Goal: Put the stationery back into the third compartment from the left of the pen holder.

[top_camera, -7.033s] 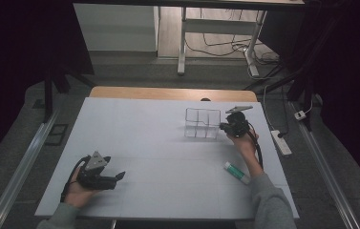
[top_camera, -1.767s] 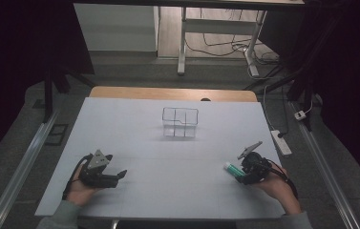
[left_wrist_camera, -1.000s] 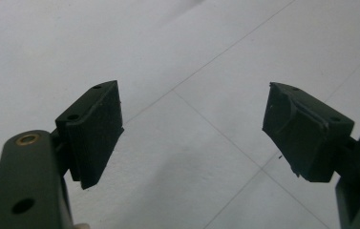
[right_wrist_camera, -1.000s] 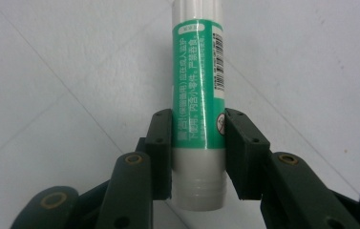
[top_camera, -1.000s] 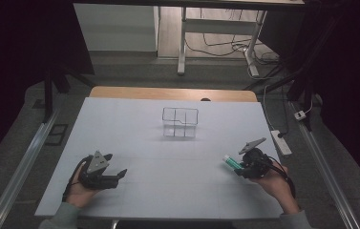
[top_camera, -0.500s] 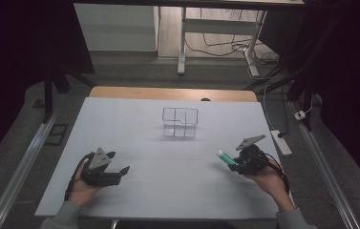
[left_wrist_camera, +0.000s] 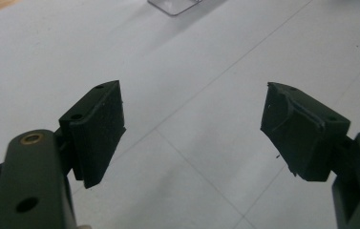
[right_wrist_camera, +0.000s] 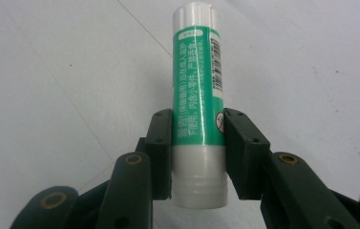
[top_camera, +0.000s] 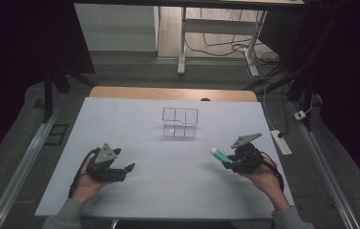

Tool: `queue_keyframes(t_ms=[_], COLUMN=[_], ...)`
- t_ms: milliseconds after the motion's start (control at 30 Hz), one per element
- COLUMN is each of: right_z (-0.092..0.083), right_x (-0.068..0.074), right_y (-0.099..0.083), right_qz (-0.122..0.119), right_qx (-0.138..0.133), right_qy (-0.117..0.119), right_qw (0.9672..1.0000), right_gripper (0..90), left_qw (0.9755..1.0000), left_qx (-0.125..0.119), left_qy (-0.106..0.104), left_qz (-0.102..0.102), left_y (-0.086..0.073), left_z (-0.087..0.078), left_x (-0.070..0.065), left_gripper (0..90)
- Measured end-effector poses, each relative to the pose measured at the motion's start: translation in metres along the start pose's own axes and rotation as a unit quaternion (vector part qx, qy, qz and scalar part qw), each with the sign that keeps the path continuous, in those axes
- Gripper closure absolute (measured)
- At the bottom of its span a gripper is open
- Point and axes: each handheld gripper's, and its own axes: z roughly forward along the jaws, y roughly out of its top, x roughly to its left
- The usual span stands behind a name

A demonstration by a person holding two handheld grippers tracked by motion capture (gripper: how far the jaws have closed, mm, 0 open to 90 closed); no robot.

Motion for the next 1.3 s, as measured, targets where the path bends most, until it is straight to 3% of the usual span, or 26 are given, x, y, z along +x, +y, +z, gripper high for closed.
queue_keyframes(t_ms=[300,700,1300], right_z=[0.008,0.028,0.043], right_x=[0.008,0.015,0.028], right_y=[0.012,0.026,0.05], right_qz=[-0.007,-0.017,-0.028], right_qx=[-0.001,0.009,0.006], right_qy=[0.009,0.03,0.054], right_qw=[0.9999,0.9994,0.9981], right_gripper=[64.3,64.2,64.2], left_qw=[0.9997,0.999,0.9977], left_qx=[0.007,0.02,0.025], left_qy=[-0.006,-0.008,-0.013], left_qz=[0.023,0.04,0.062], left_y=[0.011,0.017,0.033], left_z=[0.011,0.019,0.035], left_x=[-0.005,-0.007,-0.017], left_gripper=[22.8,24.0,23.4])
